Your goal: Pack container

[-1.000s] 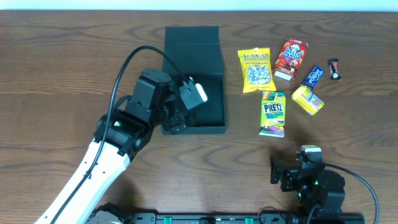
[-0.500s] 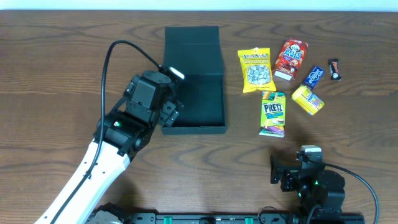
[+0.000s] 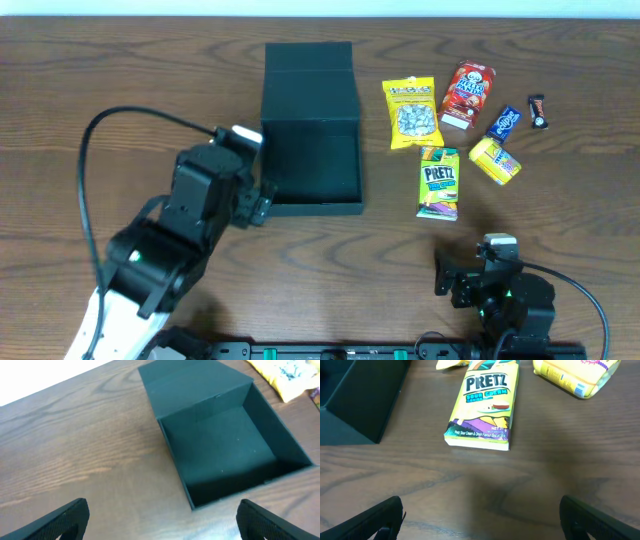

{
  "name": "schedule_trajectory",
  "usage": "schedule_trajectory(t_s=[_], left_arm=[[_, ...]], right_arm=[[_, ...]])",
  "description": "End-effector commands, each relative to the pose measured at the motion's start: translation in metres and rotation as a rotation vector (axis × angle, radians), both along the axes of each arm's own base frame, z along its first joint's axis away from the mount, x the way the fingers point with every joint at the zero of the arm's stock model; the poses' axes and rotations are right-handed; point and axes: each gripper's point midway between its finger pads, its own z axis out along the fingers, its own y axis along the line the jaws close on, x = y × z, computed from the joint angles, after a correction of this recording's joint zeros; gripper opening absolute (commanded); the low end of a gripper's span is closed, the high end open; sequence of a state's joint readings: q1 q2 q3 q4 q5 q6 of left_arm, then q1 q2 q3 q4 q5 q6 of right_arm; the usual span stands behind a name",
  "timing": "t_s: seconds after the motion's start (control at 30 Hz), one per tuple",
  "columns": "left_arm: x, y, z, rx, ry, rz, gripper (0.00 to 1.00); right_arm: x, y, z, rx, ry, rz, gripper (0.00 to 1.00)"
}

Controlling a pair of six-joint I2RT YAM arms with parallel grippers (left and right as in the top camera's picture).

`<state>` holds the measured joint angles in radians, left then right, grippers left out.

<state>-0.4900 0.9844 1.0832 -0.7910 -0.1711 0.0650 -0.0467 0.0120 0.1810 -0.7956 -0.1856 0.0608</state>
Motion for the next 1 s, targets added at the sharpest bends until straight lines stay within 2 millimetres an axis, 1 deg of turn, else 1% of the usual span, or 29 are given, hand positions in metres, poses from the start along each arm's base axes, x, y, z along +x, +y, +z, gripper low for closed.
schedule_trajectory(t_s=[0.0,0.13,0.27,0.97], left_arm=[[-0.01,0.003,0.007,-0.033,-0.003,0.011,0.95],[-0.023,0.01,0.007,-0.028,0.01,0.013,0.95],[-0.03,0.014,0.008,-0.035,0.016,0.025,0.95],[-0.03,0.015,0.008,-0.033,0.016,0.026,0.95]], right_arm=[[0.0,0.001,-0.002,0.009,0.002,-0.004,0.99],[0.0,0.001,-0.002,0.009,0.002,-0.004,0.99],[0.0,0.001,-0.002,0.009,0.002,-0.004,0.99],[0.0,0.001,-0.002,0.009,0.002,-0.004,0.99]])
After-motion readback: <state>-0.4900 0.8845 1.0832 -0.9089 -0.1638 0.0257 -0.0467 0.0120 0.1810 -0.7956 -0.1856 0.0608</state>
